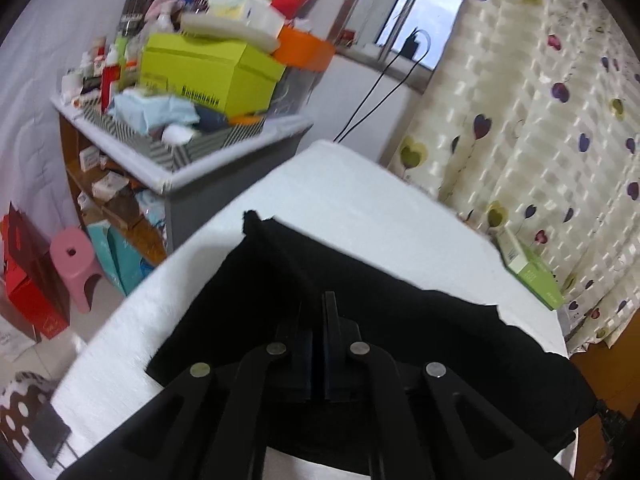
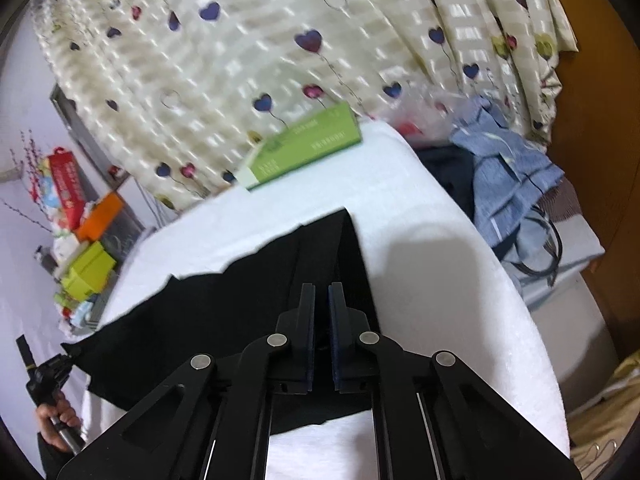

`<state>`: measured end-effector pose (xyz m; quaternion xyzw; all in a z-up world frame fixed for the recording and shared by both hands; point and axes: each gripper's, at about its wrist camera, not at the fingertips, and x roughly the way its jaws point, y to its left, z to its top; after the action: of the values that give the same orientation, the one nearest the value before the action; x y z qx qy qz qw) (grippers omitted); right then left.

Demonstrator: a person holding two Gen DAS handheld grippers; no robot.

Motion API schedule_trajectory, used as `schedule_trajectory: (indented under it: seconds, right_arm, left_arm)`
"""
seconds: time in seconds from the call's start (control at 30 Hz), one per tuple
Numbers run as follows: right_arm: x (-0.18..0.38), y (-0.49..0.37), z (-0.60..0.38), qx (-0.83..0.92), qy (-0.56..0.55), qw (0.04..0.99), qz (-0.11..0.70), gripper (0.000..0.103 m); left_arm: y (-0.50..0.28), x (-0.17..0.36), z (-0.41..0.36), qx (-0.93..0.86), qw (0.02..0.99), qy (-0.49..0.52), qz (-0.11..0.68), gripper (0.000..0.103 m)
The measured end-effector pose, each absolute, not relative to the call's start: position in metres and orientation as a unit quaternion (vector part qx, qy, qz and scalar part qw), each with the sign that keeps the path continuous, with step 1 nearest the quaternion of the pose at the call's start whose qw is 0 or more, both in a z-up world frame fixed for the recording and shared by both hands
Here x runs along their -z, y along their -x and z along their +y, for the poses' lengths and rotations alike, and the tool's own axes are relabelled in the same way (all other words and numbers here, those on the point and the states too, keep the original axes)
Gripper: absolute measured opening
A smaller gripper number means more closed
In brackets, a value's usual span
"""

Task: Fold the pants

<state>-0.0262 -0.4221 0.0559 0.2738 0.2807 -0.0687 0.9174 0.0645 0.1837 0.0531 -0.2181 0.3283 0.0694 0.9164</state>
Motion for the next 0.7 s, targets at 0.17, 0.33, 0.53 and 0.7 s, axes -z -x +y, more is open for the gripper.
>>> schedule_trajectory:
  seconds: [0.17,0.33,0.53,0.7]
  right_arm:
    - [-0.07,0.04,-0.414,0.064,-0.263,0.925,0.268,0.006]
    - [-0.035,0.044,-0.421,0.086,-0.266,0.91,0.307,0.006]
    - [-0.009,0.044,-0.432,0.094,-0.279,0.895,0.335,0.01]
    - [-0.032,0.049,-0.421,0.137,-0.216,0.913,0.317,0.016]
  left_arm:
    - [-0.045,-0.067,0.186,-0.069,0.926,0.213,0.304,0.004]
    - [-0.042,-0.027,0.194,-0.09,0.907,0.22,0.347,0.004]
    - [-0.036,-0.004,0.195,-0.091,0.896,0.219,0.375,0.005]
    - [-0.021,-0.012,0.209,-0.103,0.895,0.241,0.361,0.01]
